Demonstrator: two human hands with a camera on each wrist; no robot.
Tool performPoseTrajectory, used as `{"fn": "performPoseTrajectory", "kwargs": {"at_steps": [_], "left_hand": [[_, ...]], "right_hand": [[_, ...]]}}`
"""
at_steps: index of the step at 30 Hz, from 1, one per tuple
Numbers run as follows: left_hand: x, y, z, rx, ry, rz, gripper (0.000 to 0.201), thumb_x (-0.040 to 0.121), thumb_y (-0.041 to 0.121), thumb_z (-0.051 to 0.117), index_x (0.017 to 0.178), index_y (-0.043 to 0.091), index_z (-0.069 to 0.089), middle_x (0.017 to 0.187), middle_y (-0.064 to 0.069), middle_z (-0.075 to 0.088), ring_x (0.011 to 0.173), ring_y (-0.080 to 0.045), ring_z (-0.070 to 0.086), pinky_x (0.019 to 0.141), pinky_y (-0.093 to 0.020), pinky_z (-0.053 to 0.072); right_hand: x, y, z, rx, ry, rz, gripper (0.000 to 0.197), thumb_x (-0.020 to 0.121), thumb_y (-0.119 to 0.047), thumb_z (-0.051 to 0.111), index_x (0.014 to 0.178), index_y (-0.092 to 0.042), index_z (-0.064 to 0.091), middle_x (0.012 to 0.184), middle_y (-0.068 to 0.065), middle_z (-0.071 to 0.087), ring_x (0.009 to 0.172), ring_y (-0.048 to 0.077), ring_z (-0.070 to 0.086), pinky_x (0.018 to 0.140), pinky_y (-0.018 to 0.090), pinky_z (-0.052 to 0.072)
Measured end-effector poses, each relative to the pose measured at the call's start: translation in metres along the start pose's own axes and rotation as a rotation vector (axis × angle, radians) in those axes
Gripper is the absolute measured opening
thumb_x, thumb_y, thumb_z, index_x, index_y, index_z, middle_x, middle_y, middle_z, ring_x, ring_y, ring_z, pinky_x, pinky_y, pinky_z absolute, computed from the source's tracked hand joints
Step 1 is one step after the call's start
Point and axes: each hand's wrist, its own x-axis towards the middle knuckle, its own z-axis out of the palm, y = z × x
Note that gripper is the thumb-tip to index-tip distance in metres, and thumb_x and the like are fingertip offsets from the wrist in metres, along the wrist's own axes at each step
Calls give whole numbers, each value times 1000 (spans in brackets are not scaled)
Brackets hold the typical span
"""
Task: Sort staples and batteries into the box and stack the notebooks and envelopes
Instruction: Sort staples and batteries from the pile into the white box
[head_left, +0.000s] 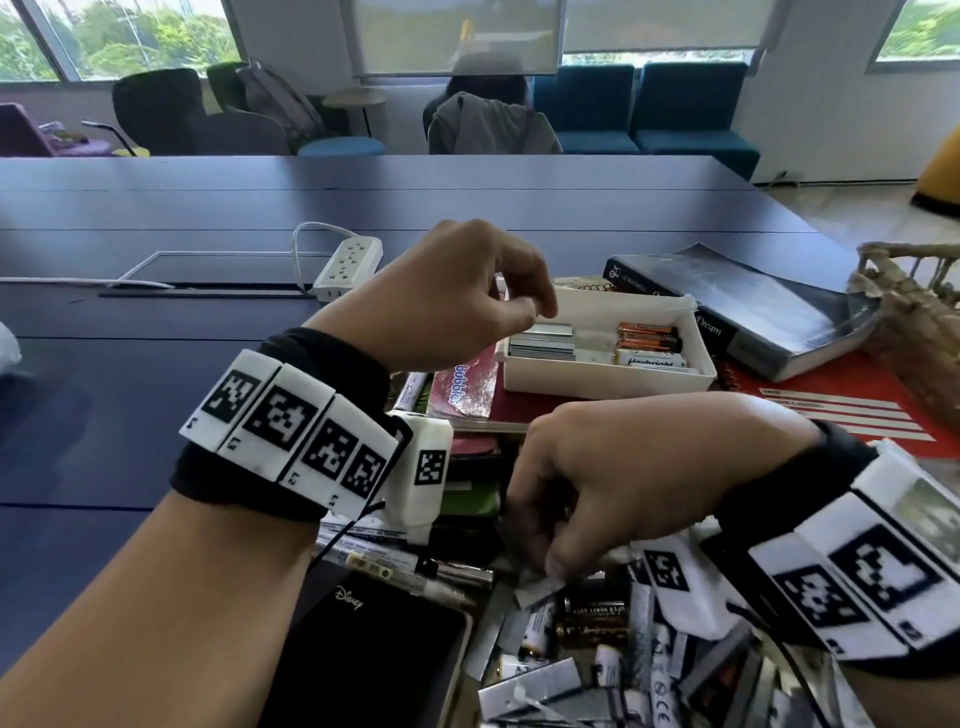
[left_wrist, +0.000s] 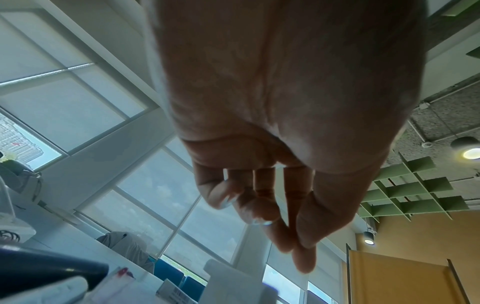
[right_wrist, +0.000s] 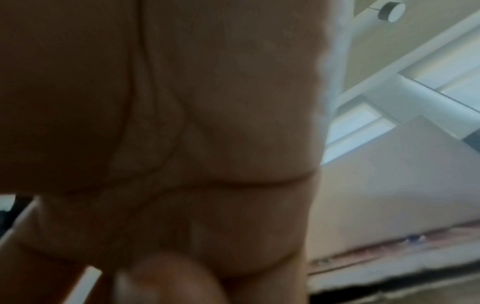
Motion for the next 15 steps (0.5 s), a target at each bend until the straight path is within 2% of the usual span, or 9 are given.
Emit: {"fn": "performPoseTrajectory", "kwargs": {"at_steps": [2,3,7,11,15], "left_hand": [[0,0,0,6,-8,-3,16,94,15,68,92,26,80,71,17,67,66,-2,60,59,-7,40],[0,1,1,6,-12,-5,16,94,15,68,92,26,80,70,18,66,66,-2,60,59,-6,40],[-1,2,2,12,-27,-9,16,95,15,68,92,26,79,68,18,66,66,-3,60,60,-6,41],[-1,4,3,12,-52,-13,17,95,15,67,92,27,79,65,30,63,64,1,58,60,-6,40],[-2,4,4,3,-50,-12,17,95,15,67,91,27,79,67,16,65,65,-1,57,60,-7,40]], "right_hand": [[-2,-3,-1,13,-7,0,9,81,-25,84,82,-24,76,75,-13,70,70,-2,62,67,20,49],[-2,-4,0,4,-14,9,11,79,-27,86,83,-24,76,73,-15,68,68,-3,61,65,17,45],[3,-6,5,-102,-17,42,16,76,-28,87,79,-30,72,69,-17,63,66,-2,59,65,23,46],[3,-7,7,-158,10,60,15,78,-28,84,77,-29,70,79,-10,66,71,3,61,63,25,48],[0,-5,3,-118,88,92,9,79,-28,80,78,-25,72,69,-9,67,57,1,58,55,22,45]]}}
